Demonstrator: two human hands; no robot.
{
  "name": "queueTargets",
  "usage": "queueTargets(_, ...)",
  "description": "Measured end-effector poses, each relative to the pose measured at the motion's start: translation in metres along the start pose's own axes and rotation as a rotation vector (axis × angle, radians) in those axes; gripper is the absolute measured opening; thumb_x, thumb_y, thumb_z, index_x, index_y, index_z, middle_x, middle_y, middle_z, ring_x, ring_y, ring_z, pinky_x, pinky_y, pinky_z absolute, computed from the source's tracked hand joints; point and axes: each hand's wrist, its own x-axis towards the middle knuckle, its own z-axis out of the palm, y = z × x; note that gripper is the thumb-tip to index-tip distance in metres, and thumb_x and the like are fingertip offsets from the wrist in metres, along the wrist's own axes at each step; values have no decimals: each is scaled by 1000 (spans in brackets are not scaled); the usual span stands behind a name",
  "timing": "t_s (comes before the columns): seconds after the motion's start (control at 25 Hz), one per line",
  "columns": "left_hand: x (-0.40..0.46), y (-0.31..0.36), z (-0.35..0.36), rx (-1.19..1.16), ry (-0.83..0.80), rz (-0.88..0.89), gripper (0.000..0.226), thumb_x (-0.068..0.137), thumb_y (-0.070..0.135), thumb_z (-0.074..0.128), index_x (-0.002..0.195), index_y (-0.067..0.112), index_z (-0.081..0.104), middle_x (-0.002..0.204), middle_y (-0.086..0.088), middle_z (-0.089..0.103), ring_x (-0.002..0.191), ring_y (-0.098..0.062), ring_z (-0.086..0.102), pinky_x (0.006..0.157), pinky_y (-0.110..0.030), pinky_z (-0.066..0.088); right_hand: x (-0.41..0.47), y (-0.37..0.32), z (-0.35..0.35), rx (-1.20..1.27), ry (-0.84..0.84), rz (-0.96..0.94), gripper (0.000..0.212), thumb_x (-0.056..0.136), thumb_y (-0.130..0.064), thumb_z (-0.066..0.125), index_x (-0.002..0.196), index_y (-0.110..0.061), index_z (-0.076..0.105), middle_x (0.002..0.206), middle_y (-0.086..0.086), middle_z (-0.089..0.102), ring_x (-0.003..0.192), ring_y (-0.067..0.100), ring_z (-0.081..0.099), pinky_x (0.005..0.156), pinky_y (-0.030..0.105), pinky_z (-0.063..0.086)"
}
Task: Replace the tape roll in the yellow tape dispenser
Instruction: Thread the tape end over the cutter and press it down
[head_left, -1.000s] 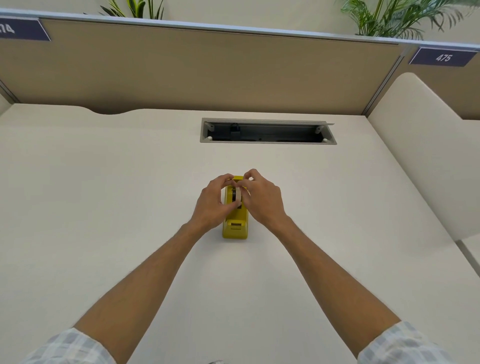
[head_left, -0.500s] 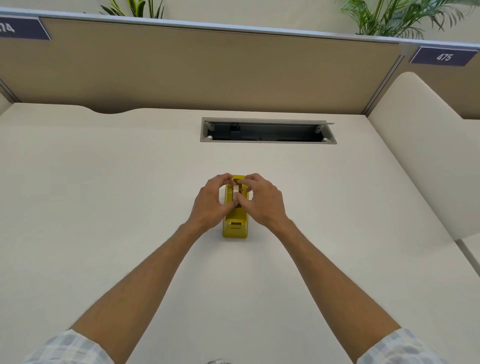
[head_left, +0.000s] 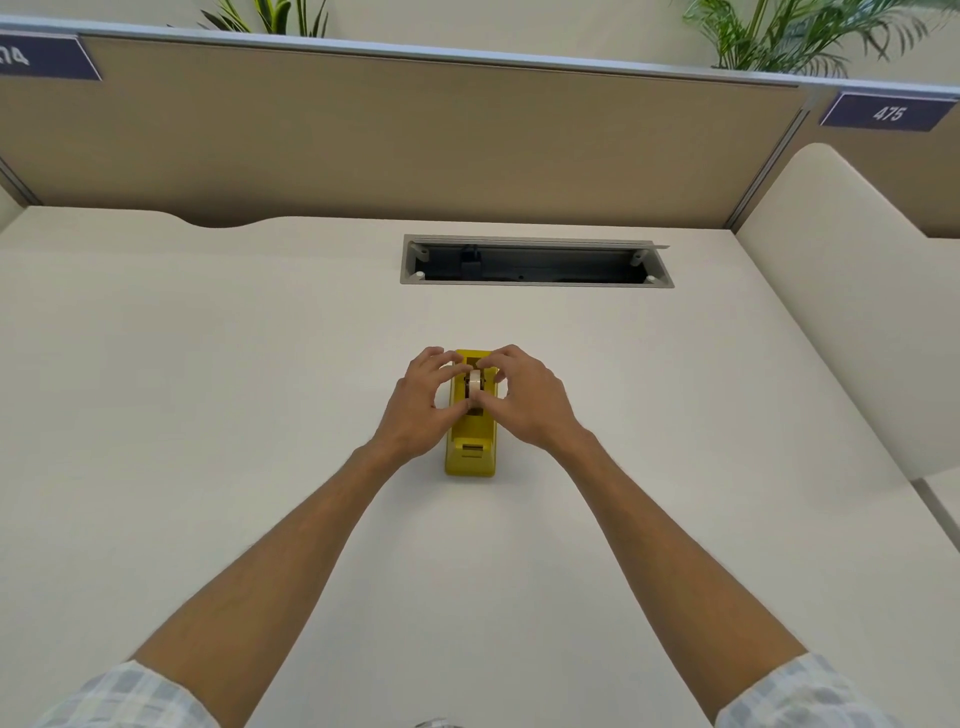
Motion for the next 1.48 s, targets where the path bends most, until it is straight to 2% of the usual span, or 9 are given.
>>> queueTargets(0.12,-1,1,2,-14,16,5,45,85,28,70,127,18,59,141,1,51,141,-19,30,111,-51,33,1,2,1,-10,-39,1,38,90,-41,58,124,-23,62,130,-5,54,103,16,59,79,34,50)
queueTargets(0.36,-1,4,2,-47,-12,-25,56,85,24,68,136,24,47,148,0,41,143,-17,25,111,-49,34,0,6,2,18,-46,11,35,90,-37,61,122,-24,63,125,-7,56,102,14,59,80,34,50)
queueTargets(0.52,-1,4,2,-4,-35,-8,52,88,30,65,137,23,50,147,4,45,145,-15,22,112,-52,31,-2,5,2,41,-19,-8,31,89,-33,60,119,-25,65,118,-6,60,99,14,59,78,34,51)
queueTargets(0.92,-4,8,2,-27,13,-7,47,87,29,66,132,22,56,144,2,49,143,-14,27,111,-49,34,-3,3,1,57,56,6,22,93,-34,57,106,-24,71,106,-5,68,92,13,62,75,34,53)
queueTargets(1.16,2,8,3,-40,-37,-44,42,95,27,54,136,21,52,148,3,43,145,-13,20,109,-54,35,-5,0,0,51,71,20,23,88,-32,63,106,-20,71,103,-4,70,91,14,64,76,33,52)
queueTargets(1.24,0,8,4,-45,-18,-44,41,94,27,56,134,24,54,149,2,41,143,-18,26,109,-51,36,-6,-1,0,60,80,31,25,87,-33,64,109,-21,69,105,-4,71,93,13,64,77,31,51)
queueTargets(1.36,-3,8,4,-37,-1,-55,42,89,28,64,129,29,55,152,-1,36,138,-23,35,103,-36,34,-5,-1,0,40,45,31,30,86,-34,63,113,-22,67,110,-4,68,96,13,62,76,31,50)
queueTargets(1.48,-3,9,2,-49,-11,-57,45,84,25,68,127,27,55,152,-1,35,137,-21,35,105,-37,36,-5,-2,0,2,9,12,34,85,-34,63,116,-23,65,113,-4,64,97,16,61,75,32,51)
